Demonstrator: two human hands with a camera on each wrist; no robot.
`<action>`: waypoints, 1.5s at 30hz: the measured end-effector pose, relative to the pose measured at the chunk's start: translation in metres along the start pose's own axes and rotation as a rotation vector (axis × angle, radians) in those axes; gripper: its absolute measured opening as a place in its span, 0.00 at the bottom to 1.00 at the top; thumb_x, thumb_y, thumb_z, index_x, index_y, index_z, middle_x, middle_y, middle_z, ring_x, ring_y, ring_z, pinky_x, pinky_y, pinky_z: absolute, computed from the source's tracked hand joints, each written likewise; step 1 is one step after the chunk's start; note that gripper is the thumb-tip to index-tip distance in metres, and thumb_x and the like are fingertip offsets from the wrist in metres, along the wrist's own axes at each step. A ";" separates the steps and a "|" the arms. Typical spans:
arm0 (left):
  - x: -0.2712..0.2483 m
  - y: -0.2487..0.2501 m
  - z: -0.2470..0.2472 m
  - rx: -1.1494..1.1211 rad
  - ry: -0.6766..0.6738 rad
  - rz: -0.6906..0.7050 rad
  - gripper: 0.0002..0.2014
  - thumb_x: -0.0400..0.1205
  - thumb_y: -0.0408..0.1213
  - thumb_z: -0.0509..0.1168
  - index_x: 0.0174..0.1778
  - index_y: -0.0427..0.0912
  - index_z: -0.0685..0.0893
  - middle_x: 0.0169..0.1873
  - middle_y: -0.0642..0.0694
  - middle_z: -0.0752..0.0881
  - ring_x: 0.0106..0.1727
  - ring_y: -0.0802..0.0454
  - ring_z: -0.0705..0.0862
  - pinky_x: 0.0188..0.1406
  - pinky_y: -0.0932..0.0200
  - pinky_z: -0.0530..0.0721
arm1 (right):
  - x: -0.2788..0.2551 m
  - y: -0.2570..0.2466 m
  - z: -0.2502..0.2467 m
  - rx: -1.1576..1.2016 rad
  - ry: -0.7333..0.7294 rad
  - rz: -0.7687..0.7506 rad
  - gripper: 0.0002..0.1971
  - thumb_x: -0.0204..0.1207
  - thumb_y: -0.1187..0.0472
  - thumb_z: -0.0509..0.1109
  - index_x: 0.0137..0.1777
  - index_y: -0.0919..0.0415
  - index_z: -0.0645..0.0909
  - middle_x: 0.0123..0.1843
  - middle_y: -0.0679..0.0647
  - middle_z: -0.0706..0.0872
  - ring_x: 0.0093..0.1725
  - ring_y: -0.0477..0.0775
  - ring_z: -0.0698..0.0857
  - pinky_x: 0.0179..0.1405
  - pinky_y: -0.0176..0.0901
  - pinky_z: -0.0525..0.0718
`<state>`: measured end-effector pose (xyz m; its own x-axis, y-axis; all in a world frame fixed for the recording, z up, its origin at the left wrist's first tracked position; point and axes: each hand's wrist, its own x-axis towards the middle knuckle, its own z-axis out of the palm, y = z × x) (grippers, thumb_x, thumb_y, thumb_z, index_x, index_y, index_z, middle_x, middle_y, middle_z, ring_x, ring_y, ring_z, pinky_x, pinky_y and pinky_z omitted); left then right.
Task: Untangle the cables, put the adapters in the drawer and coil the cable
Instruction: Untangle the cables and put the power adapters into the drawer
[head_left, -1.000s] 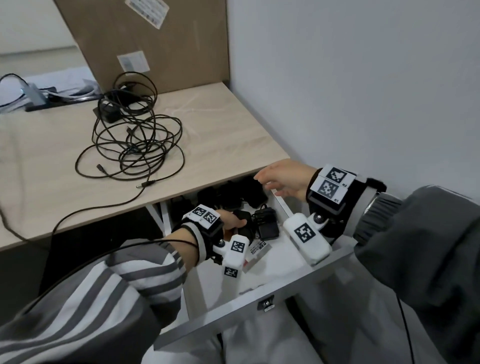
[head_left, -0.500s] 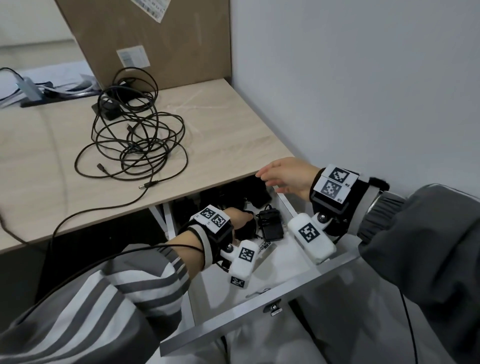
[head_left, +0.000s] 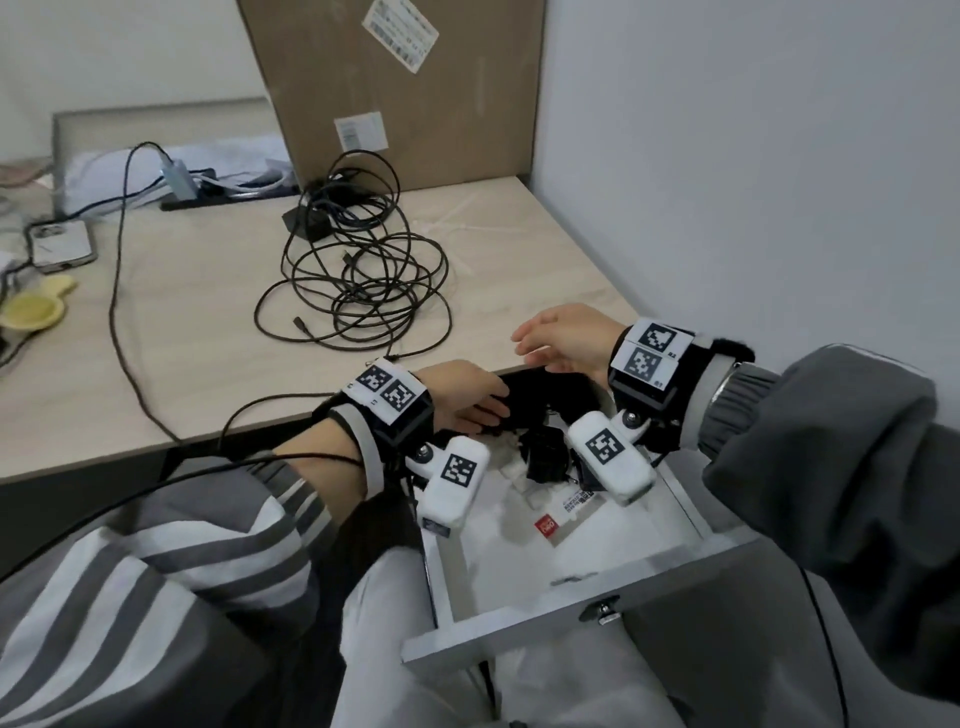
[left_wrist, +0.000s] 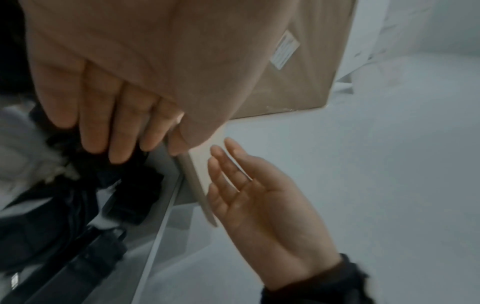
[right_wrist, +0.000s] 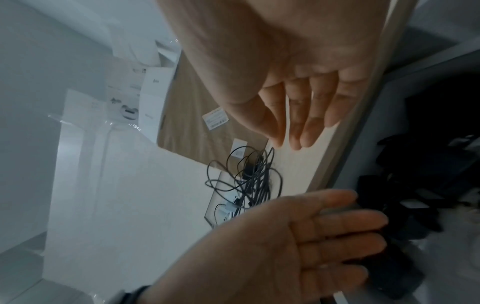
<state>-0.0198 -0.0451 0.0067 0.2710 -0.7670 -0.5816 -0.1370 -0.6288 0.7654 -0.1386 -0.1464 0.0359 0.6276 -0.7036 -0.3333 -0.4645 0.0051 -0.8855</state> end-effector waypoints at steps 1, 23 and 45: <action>-0.008 0.003 -0.012 -0.022 0.016 0.062 0.11 0.84 0.37 0.61 0.59 0.37 0.81 0.45 0.46 0.88 0.47 0.52 0.84 0.47 0.61 0.81 | 0.004 -0.009 0.007 -0.009 -0.005 -0.036 0.09 0.78 0.70 0.65 0.42 0.56 0.81 0.40 0.51 0.85 0.36 0.45 0.82 0.33 0.33 0.74; 0.004 -0.019 -0.217 0.019 0.694 0.178 0.08 0.79 0.28 0.62 0.48 0.42 0.84 0.35 0.52 0.78 0.47 0.50 0.75 0.55 0.53 0.78 | 0.120 -0.136 0.091 -1.044 -0.100 -0.186 0.41 0.76 0.53 0.73 0.83 0.58 0.54 0.73 0.60 0.76 0.58 0.57 0.81 0.51 0.47 0.85; 0.101 0.050 -0.247 0.244 0.453 0.155 0.20 0.79 0.38 0.68 0.69 0.45 0.79 0.64 0.45 0.80 0.65 0.46 0.77 0.66 0.49 0.80 | 0.227 -0.131 0.001 -0.751 -0.074 -0.089 0.15 0.78 0.52 0.70 0.59 0.59 0.79 0.49 0.56 0.90 0.29 0.46 0.81 0.21 0.34 0.71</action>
<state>0.2359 -0.1225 0.0537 0.6068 -0.7551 -0.2481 -0.4109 -0.5652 0.7154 0.0656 -0.3059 0.0757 0.7107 -0.6292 -0.3147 -0.6939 -0.5532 -0.4609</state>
